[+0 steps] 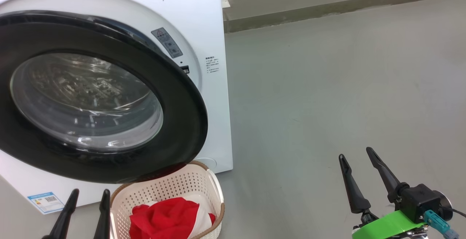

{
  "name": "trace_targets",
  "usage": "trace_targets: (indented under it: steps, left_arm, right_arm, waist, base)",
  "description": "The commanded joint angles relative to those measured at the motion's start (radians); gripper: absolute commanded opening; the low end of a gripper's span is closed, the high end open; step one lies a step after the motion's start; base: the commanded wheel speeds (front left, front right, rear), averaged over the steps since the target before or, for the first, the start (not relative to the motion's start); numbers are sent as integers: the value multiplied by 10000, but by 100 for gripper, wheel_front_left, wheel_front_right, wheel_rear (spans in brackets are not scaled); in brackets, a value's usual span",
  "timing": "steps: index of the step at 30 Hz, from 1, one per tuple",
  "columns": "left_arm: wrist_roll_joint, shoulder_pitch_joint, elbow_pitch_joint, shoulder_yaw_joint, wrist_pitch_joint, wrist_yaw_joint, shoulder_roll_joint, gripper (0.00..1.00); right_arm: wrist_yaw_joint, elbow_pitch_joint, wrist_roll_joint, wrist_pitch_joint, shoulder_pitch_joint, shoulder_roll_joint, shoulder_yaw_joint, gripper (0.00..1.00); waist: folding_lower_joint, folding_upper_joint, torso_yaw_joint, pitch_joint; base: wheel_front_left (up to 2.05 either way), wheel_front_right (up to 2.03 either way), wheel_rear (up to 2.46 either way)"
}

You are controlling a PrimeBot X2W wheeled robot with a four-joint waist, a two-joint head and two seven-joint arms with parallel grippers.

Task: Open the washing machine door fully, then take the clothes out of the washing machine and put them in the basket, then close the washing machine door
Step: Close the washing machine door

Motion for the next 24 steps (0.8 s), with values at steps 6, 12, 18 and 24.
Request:
trace_targets:
  steps: [6,12,18,24]
  left_arm:
    - [167,-155,-128,359,-89,-55,140,100]
    - [202,-177,-36,373,-89,-56,131,100]
    - [282,-166,52,388,-89,-56,65,100]
    - [327,-186,181,254,-89,-57,35,100]
  right_arm:
    - [62,-318,-121,-65,-169,-125,173,100]
    - [62,-292,-128,-65,-214,-145,212,100]
    - [62,-205,-177,-65,-222,-145,201,100]
    - [62,9,-179,-65,-316,-201,300,38]
  waist:
    - [0,-1,56,98]
    - [0,-1,53,159]
    - [0,-1,23,205]
    - [0,-1,139,304]
  base:
    - [0,0,0]
    - [0,0,0]
    - [0,0,0]
    - [0,0,0]
